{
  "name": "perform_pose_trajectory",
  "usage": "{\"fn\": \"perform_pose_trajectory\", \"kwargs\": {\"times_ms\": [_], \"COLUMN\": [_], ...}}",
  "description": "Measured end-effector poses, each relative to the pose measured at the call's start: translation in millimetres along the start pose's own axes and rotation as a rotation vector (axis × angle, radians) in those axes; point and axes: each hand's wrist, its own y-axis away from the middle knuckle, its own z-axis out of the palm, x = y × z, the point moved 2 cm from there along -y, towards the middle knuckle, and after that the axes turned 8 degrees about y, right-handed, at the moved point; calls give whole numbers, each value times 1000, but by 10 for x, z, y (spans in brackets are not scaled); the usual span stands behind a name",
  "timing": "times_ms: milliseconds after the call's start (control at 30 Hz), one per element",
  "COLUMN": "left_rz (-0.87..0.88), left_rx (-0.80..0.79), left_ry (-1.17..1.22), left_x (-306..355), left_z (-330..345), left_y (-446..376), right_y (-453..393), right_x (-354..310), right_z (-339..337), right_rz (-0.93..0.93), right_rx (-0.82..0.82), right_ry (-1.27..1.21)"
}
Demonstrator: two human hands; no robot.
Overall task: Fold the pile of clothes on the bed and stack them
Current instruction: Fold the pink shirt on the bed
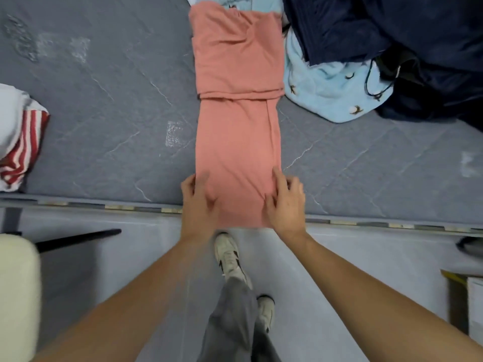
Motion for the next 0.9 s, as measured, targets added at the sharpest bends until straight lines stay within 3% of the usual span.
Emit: {"fn": "perform_pose_trajectory", "kwargs": {"times_ms": [167, 267, 400, 667, 900], "left_rz": [-103, -96, -215, -222, -242], "left_rx": [-23, -130, -55, -14, -129], "left_ry": [102, 164, 349, 387, 431], "left_x": [41, -37, -130, -8, 155], "left_z": [-52, -128, -211, -310, -453], "left_y": [32, 247, 543, 732, 679], "right_y": [230, 368, 481, 548, 476], "right_x": [55, 184, 339, 427, 520], "right_z": [-31, -58, -43, -222, -395], "right_rz": [16, 33, 78, 265, 407], "right_rx": [-151, -140, -127, -125, -306], "right_ry": [-242, -364, -561, -763, -928]}}
